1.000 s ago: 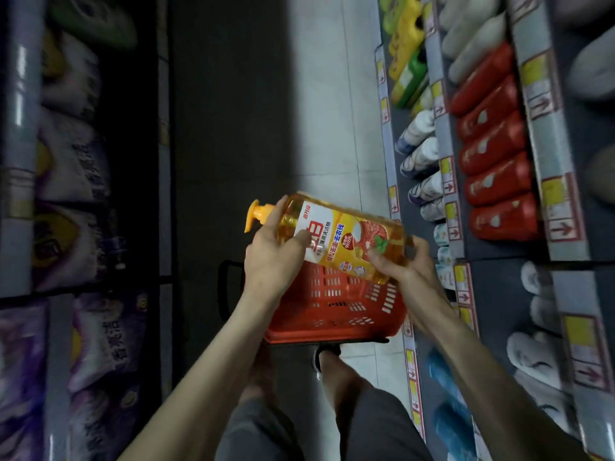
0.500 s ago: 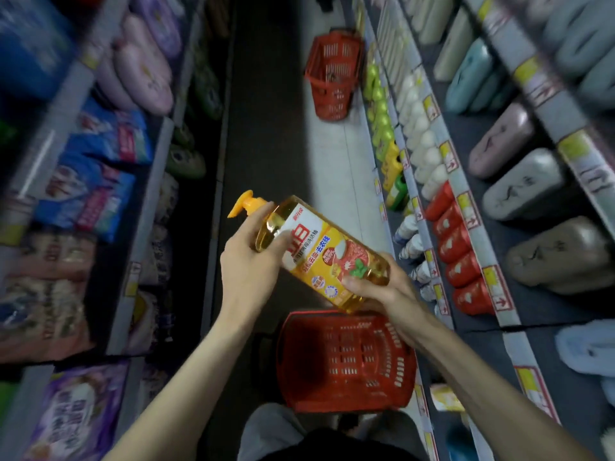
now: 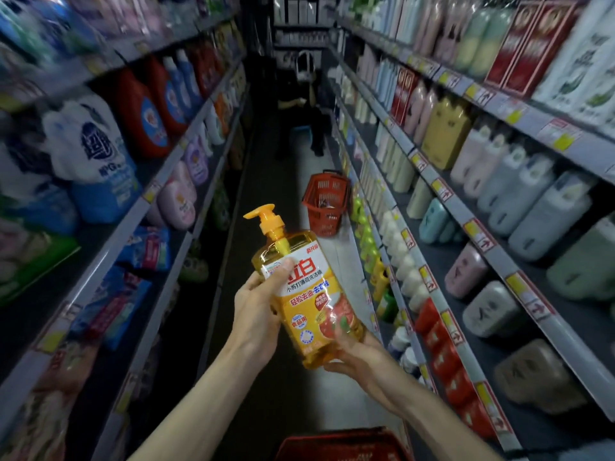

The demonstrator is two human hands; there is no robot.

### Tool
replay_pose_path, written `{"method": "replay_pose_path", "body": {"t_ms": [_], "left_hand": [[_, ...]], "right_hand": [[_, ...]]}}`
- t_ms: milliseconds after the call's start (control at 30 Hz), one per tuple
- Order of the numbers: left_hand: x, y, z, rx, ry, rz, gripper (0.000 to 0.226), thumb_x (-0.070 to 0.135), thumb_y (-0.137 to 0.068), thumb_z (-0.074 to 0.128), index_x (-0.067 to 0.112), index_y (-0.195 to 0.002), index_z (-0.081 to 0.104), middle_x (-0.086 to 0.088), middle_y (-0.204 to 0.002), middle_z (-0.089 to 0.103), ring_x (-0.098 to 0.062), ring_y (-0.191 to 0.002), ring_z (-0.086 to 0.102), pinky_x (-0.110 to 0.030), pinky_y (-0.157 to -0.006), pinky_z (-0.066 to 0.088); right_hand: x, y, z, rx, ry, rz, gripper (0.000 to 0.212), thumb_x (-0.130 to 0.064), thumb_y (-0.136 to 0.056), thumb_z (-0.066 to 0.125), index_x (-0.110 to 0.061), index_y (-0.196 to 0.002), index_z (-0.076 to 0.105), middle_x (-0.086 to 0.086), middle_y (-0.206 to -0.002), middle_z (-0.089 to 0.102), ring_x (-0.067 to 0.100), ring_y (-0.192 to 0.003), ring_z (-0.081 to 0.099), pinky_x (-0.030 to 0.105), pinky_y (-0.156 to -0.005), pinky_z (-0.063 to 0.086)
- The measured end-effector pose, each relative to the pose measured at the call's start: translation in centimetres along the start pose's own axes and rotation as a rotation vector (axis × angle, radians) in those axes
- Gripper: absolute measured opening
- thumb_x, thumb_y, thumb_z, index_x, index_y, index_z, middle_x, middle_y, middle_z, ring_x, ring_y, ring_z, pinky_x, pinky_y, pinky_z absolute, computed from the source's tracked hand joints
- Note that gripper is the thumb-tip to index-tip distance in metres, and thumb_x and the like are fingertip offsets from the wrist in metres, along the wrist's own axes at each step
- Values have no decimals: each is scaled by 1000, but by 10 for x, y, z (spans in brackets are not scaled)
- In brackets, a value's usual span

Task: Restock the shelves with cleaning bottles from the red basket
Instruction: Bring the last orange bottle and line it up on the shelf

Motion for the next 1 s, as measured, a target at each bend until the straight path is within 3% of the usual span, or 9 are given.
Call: {"method": "replay_pose_path", "body": {"t_ms": [67,167,333,600,833,1000], "left_hand": [[11,-6,-6,-23,-28,-4,50,28,-85,77,8,-130,67,-17,-121,77,-37,-111,76,-56,-99,58],[23,-14,-14,-78,-67,-2,52,25,-81,79,7,-129,67,-17,-119,78,-36,-107,77,-51,-92,60],[34,-23,-22,-160,-122,-8,57,27,-78,85,5,-128,68,-18,-118,78,-37,-107,77,-48,-89,62],[31,-22,-49,-135,-143,-10,54,30,-81,83,10,-128,66,-13,-113,80,-33,-102,79,-37,-77,65],[27,17,-80,54,-181,56,49,31,-91,80,18,-135,62,-9,-121,78,-30,-109,77,-54,-99,60],[31,73,-97,223,-273,131,55,36,-89,80,29,-139,59,4,-125,77,-20,-113,76,-52,-104,58]], "right_hand": [[-14,-5,3,6,94,-28,109,-81,-58,85,-18,-141,55,-1,-132,74,19,-124,70,43,-110,51],[-41,-15,10,64,154,-92,108,-81,-59,85,-19,-142,54,-3,-132,74,18,-123,70,42,-110,53],[-72,-36,40,44,230,-132,85,-57,-71,85,-21,-142,55,-1,-130,75,18,-120,72,45,-108,55],[-54,-58,69,98,216,-86,71,-48,-75,84,-20,-135,59,2,-119,79,20,-109,77,46,-103,59],[-28,-62,88,-24,154,-41,73,-47,-77,88,-19,-137,57,5,-117,79,26,-107,78,53,-101,59],[-38,-44,112,-207,157,-73,66,-43,-77,82,-20,-134,58,6,-116,80,28,-105,78,55,-99,59]]}}
Point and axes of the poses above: each hand's wrist, its own y-axis away from the middle knuckle, its own z-axis out of the palm, x = y × z, the point moved 10 cm from there along -y, towards the middle knuckle
